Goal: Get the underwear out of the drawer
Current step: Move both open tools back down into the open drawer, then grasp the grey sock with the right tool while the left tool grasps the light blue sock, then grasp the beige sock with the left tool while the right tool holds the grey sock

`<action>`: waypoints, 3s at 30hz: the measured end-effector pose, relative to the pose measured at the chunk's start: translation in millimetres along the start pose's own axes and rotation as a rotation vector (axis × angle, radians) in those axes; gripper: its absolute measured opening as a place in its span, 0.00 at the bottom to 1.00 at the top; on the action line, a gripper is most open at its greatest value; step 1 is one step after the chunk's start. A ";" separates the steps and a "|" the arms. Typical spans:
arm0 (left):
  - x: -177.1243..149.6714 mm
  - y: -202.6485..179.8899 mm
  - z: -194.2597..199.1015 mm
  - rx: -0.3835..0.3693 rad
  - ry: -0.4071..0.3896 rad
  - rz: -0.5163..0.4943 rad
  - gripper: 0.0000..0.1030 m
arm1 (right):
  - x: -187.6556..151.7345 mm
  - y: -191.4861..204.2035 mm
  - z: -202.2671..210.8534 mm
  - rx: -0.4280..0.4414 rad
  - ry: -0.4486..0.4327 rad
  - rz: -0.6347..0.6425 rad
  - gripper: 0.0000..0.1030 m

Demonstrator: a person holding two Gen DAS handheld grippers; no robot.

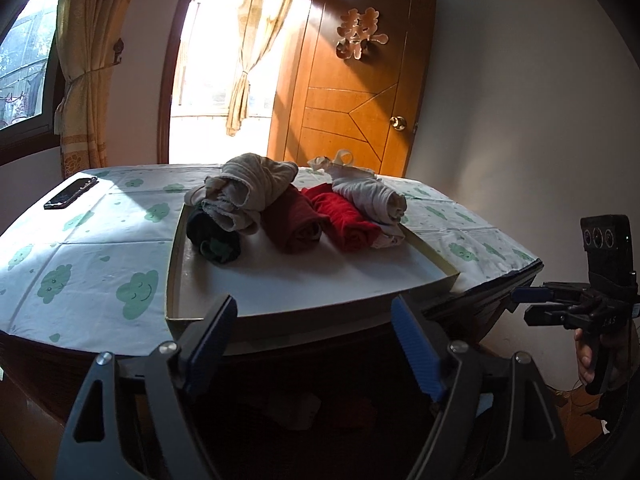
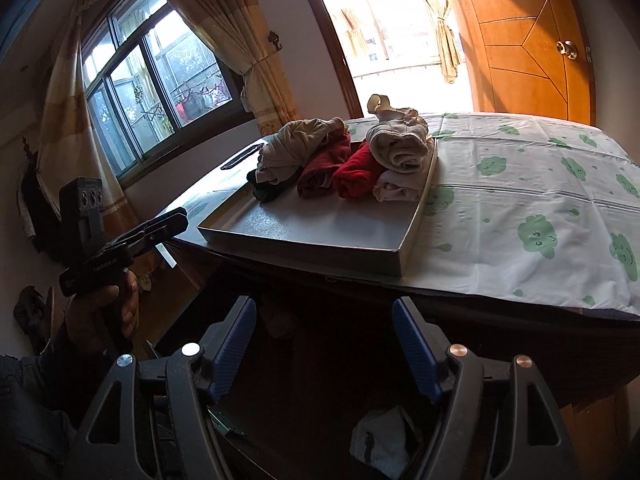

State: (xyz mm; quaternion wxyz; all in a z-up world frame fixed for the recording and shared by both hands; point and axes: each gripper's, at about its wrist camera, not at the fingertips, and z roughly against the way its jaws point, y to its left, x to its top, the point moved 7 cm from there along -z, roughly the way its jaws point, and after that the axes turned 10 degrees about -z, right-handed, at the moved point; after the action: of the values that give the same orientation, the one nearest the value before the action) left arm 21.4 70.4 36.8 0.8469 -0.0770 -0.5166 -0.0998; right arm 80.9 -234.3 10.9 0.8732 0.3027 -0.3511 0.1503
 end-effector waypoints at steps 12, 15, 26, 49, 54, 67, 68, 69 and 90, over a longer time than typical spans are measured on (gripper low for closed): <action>-61.1 -1.9 -17.3 0.024 0.150 -0.010 0.78 | -65.4 -29.4 -17.7 -0.140 0.165 0.099 0.71; -74.3 0.7 -21.1 0.030 0.189 -0.004 0.78 | -78.3 -31.2 -28.1 -0.154 0.212 0.127 0.71; -88.4 -1.0 -23.9 0.025 0.232 -0.010 0.81 | -101.6 -34.6 -61.4 -0.244 0.367 0.276 0.71; -92.0 -1.0 -28.1 0.020 0.259 -0.013 0.88 | -135.9 -46.7 -125.1 -0.385 0.725 0.507 0.71; -93.8 -4.5 -29.5 0.012 0.270 -0.028 0.88 | -142.4 -49.4 -131.6 -0.383 0.771 0.514 0.70; -96.0 -8.7 -36.7 -0.003 0.300 -0.069 0.88 | -142.7 -39.2 -129.1 -0.344 0.701 0.481 0.25; -95.5 -9.0 -37.4 -0.003 0.303 -0.076 0.88 | -139.6 -38.5 -126.8 -0.339 0.678 0.466 0.25; -95.1 -9.0 -38.0 -0.006 0.306 -0.080 0.88 | -137.4 -37.0 -124.2 -0.327 0.664 0.448 0.25; -105.1 -32.2 -87.4 -0.076 0.538 -0.403 0.79 | -94.3 18.8 -109.9 -0.017 0.359 0.133 0.25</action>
State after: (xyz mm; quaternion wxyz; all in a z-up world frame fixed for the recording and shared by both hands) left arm 41.6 28.2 -95.6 0.9126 0.0245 -0.2755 -0.3011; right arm 62.6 -154.8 -110.2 0.9125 0.2397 -0.2104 0.2562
